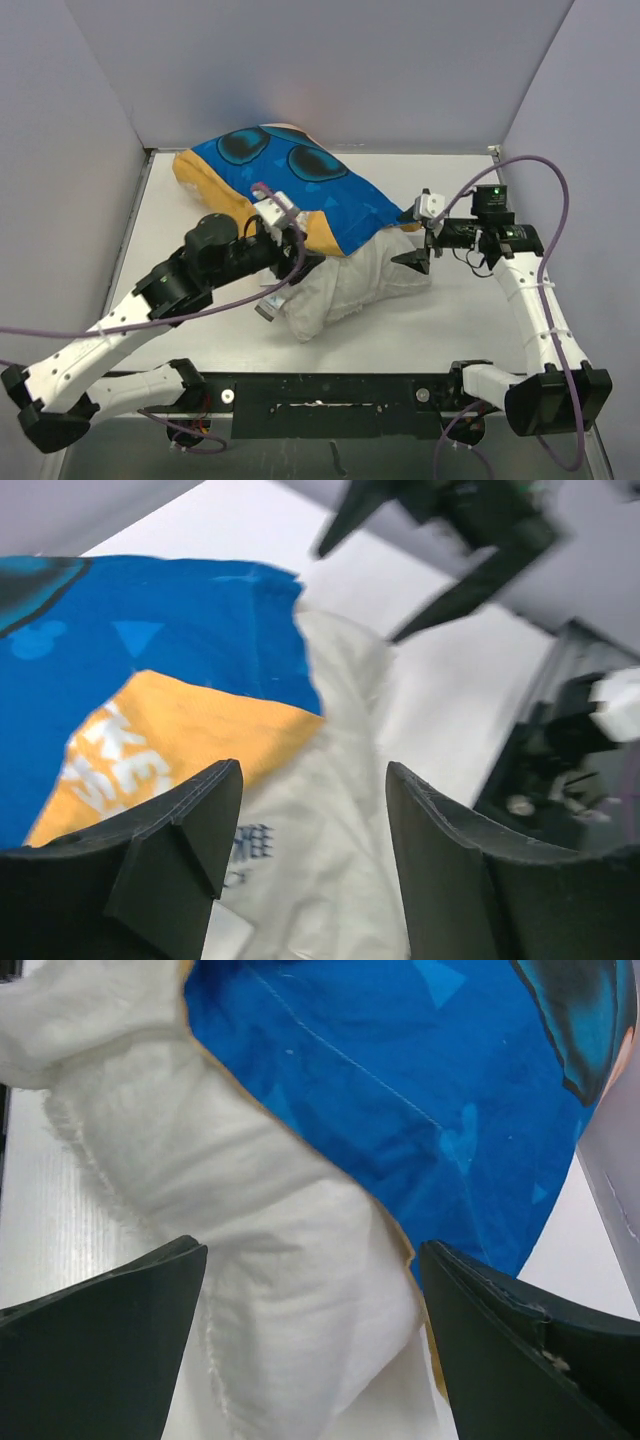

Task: Put the pillow into the pillowcase
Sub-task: Stuff the pillow into the pillowcase.

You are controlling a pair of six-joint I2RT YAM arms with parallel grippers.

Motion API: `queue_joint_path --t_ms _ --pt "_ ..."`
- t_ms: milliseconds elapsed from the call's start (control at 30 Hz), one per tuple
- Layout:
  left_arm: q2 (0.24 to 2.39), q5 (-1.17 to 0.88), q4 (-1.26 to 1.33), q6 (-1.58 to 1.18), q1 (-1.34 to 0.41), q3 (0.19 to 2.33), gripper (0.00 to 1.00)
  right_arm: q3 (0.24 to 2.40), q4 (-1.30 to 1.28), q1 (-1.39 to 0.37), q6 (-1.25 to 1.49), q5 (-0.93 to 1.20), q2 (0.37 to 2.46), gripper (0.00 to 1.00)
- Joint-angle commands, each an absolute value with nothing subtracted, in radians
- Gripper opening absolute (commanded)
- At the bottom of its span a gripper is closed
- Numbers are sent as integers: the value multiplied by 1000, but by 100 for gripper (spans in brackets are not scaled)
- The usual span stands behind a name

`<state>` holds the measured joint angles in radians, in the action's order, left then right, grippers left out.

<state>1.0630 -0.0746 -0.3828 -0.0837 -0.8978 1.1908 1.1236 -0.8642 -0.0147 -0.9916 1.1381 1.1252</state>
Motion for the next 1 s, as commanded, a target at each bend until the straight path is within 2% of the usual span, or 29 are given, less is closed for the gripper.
queue_joint_path --t_ms 0,167,367,433,567,633,667,833,867,933,967 --pt "909 -244 -165 -373 -907 1050 53 1180 -535 -85 -736 948 1234 87" --pt "854 -201 -60 -449 -1006 887 48 1247 -469 -114 -661 890 1341 77" --pt "993 -17 144 -327 -1214 797 48 1281 -483 -130 -672 875 1409 66" --pt "1076 3 306 -245 -1222 759 49 1291 -477 -132 -652 912 1415 56" --pt "1245 35 555 -19 -1219 738 49 1308 -486 -168 -628 1001 1417 18" --pt "1326 47 655 88 -1215 749 49 1309 -497 -190 -622 1023 1419 5" --pt "1367 47 692 141 -1212 760 49 1304 -498 -197 -617 1030 1420 0" --pt "1543 184 735 294 -1182 855 52 1317 -603 -222 -649 1113 1402 0" --pt "1566 231 723 283 -1163 872 49 1329 -659 -225 -684 1145 1390 0" --pt "1594 331 725 231 -1115 882 16 1362 -859 -233 -827 1218 1354 0" --pt "1597 383 741 194 -1088 874 10 1379 -959 -236 -916 1255 1328 0"
